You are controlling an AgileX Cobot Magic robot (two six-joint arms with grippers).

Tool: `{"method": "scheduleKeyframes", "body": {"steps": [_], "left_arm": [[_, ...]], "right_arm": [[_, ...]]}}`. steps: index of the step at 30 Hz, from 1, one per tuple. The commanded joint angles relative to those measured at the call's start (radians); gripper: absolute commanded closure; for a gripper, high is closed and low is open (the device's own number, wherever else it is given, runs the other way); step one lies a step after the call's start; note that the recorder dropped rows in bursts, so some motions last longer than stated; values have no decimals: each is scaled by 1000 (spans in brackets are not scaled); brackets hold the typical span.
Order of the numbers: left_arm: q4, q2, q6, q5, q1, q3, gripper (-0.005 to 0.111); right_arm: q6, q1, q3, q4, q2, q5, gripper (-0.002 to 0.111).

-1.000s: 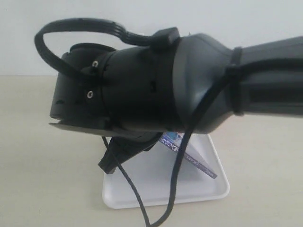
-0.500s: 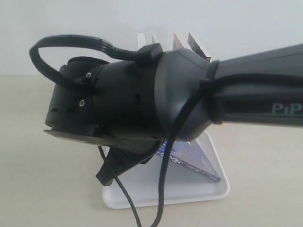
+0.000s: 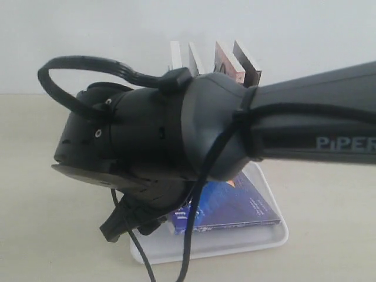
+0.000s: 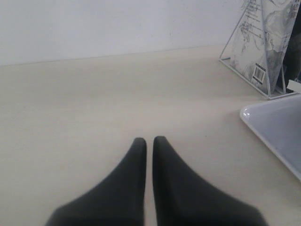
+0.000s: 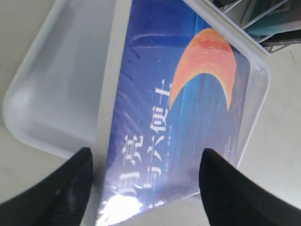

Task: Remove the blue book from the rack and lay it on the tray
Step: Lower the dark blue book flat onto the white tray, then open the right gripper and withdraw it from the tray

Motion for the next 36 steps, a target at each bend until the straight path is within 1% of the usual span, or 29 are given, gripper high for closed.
{"method": "scheduleKeyframes", "body": {"steps": [1,7,8,9,10,11,12,13,14,20,22,25,29,33,34,36], "left_arm": [[1,-3,-7,-15,0,-3,102],[1,-3,-7,-15,0,-3,102],[1,-3,-7,-15,0,-3,102],[1,-3,-7,-15,0,-3,102],[1,-3,-7,-15,0,-3,102],[1,-3,-7,-15,0,-3,102],[1,-3,-7,-15,0,-3,102],[1,-3,-7,-15,0,-3,102],[1,-3,-7,-15,0,-3,102],[1,-3,-7,-15,0,-3,102],[1,-3,-7,-15,0,-3,102],[1,-3,-7,-15,0,-3,102],[1,-3,-7,-15,0,-3,102],[1,-3,-7,-15,0,-3,102],[1,-3,-7,-15,0,-3,102],[1,-3,-7,-15,0,-3,102]], "right_arm": [[12,0,-67,30,-13,27,46],[-14,3,-197,56,-63,63,47],[-16,3,-209,54,-71,63,49],[-16,3,-224,48,-83,63,53],[-26,3,-231,46,-98,63,60],[-45,3,-234,44,-123,63,72],[-83,3,-234,46,-152,63,91],[-135,3,-234,53,-172,63,106],[-162,3,-234,56,-196,63,108],[-203,3,-230,56,-274,63,108],[-206,3,-200,49,-314,63,108],[-199,3,-119,-4,-393,63,108],[-132,3,17,-132,-537,63,108],[-116,-6,135,-172,-712,63,108],[-116,-19,156,-182,-748,63,108],[-112,-59,196,-209,-830,7,108]]}}
